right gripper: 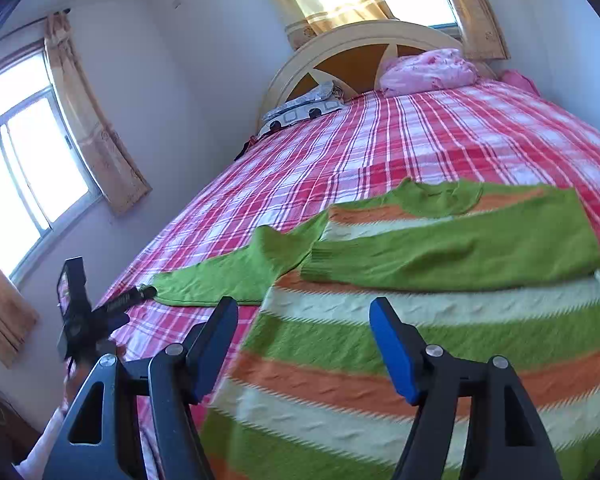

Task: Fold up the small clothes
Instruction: 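Open the right gripper and move the left gripper to the other sleeve cuff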

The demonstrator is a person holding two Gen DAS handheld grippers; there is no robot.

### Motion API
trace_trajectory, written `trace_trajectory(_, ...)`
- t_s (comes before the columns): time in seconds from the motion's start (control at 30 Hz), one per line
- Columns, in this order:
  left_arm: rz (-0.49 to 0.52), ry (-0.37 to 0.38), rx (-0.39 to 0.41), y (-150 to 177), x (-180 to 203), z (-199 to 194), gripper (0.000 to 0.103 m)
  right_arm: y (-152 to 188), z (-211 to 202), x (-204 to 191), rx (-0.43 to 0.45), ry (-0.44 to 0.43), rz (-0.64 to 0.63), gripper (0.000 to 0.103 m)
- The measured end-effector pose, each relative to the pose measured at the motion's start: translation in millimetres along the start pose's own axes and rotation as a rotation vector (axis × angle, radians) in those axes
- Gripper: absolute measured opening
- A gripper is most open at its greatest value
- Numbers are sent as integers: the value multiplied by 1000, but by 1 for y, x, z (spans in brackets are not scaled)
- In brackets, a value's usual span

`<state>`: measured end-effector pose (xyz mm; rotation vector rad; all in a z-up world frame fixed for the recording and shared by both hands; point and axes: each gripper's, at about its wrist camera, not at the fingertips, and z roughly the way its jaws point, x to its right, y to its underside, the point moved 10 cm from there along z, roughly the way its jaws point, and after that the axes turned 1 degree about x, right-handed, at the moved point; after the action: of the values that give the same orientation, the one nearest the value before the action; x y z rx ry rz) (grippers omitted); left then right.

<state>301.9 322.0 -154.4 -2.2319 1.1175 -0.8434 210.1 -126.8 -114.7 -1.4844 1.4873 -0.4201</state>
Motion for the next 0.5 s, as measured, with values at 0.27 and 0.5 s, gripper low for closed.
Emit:
trace_trajectory(0.27,-215,-42,-76,-26,-48,69,86,13,-13,-5,-20,34,-21,69)
trace_trajectory(0.5,-151,-96,-24,-29,-36,82,77,20,-10,-1,-53,57,-18,69)
